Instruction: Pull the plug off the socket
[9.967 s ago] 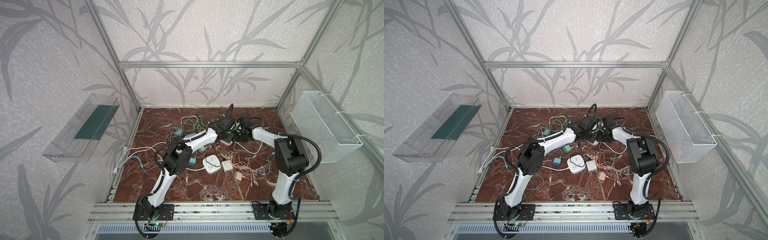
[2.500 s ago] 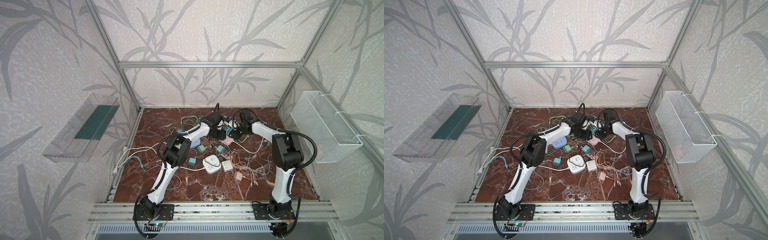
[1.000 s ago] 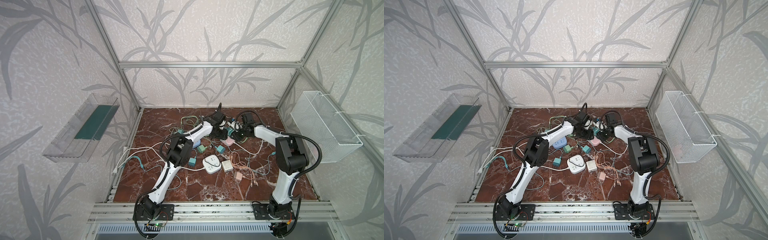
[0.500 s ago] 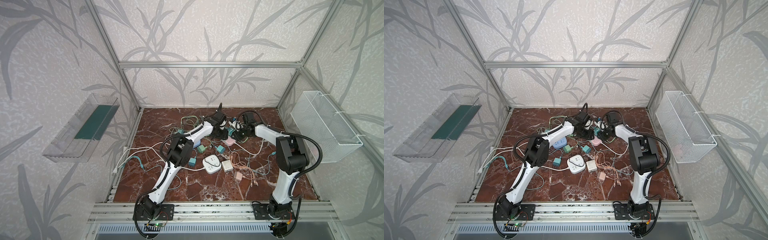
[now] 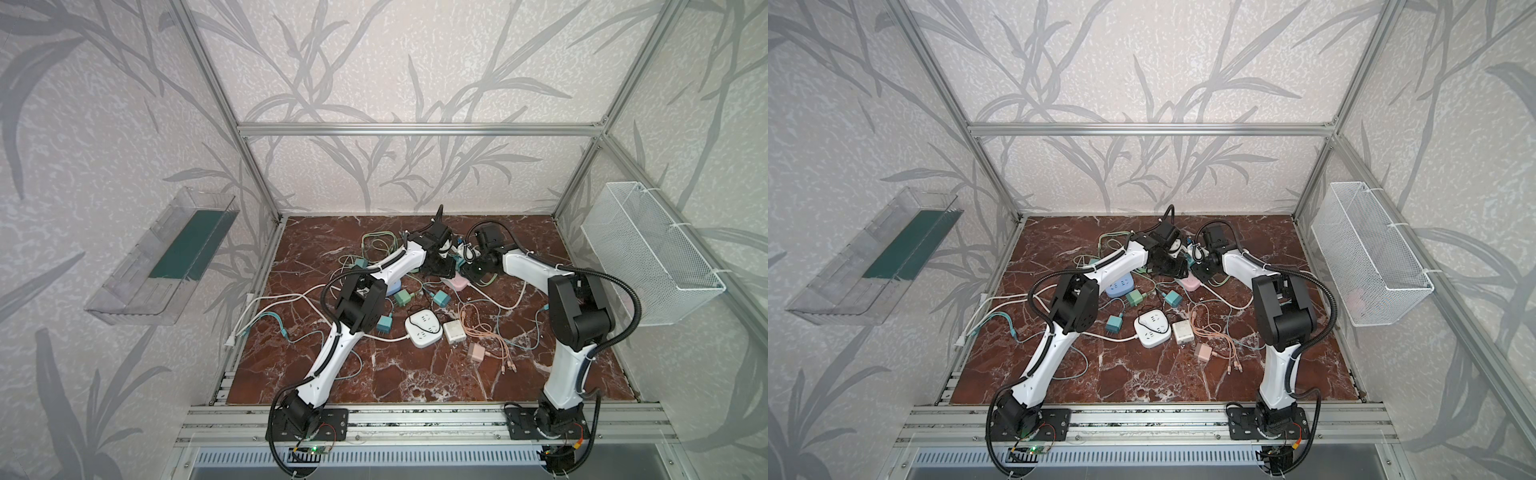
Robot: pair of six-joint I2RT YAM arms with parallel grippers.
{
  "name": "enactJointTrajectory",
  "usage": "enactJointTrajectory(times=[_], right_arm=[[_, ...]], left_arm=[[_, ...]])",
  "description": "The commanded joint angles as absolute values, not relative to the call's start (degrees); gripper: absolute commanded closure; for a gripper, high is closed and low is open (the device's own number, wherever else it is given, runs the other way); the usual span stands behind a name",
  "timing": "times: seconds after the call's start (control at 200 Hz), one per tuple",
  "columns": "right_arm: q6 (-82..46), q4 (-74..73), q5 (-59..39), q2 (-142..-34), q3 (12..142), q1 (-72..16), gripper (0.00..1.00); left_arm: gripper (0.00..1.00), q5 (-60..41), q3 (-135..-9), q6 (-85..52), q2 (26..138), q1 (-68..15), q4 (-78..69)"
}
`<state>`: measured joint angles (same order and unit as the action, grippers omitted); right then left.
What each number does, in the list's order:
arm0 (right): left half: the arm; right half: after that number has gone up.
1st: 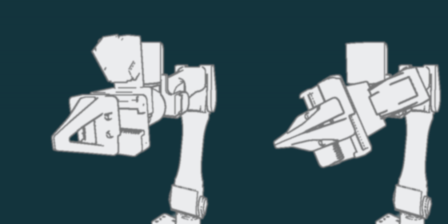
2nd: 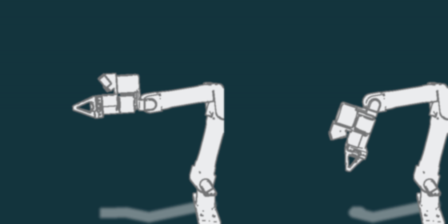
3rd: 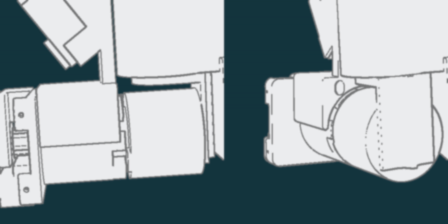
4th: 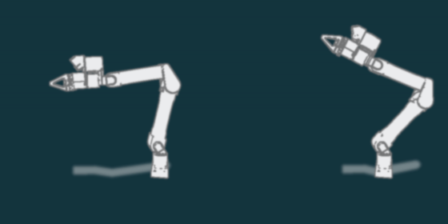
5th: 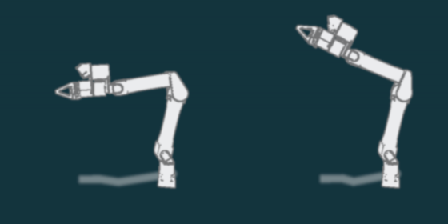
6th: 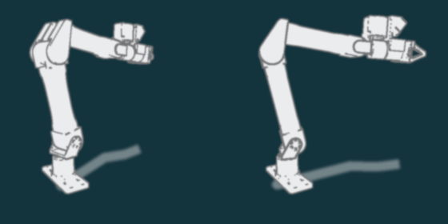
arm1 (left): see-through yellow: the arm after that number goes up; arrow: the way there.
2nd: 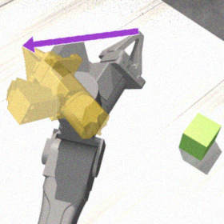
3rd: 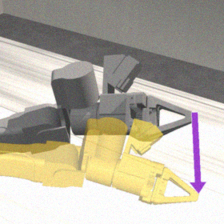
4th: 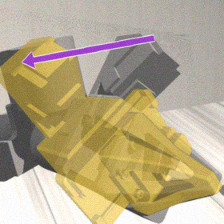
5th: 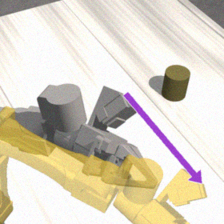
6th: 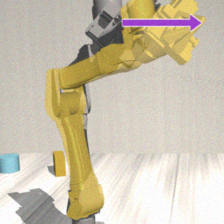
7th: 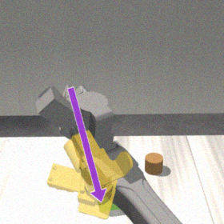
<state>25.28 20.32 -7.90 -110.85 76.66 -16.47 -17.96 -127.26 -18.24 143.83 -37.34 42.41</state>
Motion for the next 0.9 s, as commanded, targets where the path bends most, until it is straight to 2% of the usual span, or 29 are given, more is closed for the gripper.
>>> enactJointTrajectory(times=[0.0,0.245,0.36,0.455,0.895], right_arm=[[24.8,20.0,-6.9,-109.2,79.4,-17.1,0.9],[21.5,24.4,-8.7,-109.5,83.9,-16.9,0.89],[23.9,30.3,-4.9,-112.6,88.2,-18.4,0.9],[25.3,29.1,-1.9,-113.0,86.9,-19.9,0.9],[18.6,27.2,-5.7,-108.7,82.1,-17.5,0.89]], left_arm=[[0.42,-14.4,-126.2,-18.3,148.1,-37.7,49.2],[0.42,-13.9,-126.6,-18.2,148.8,-37.9,49.8],[0.42,-14.3,-127.0,-18.2,148.9,-38.0,50.1],[0.42,-14.6,-127.5,-18.3,149.1,-38.0,50.4],[0.42,-16.3,-125.7,-19.3,147.1,-37.5,49.2]])
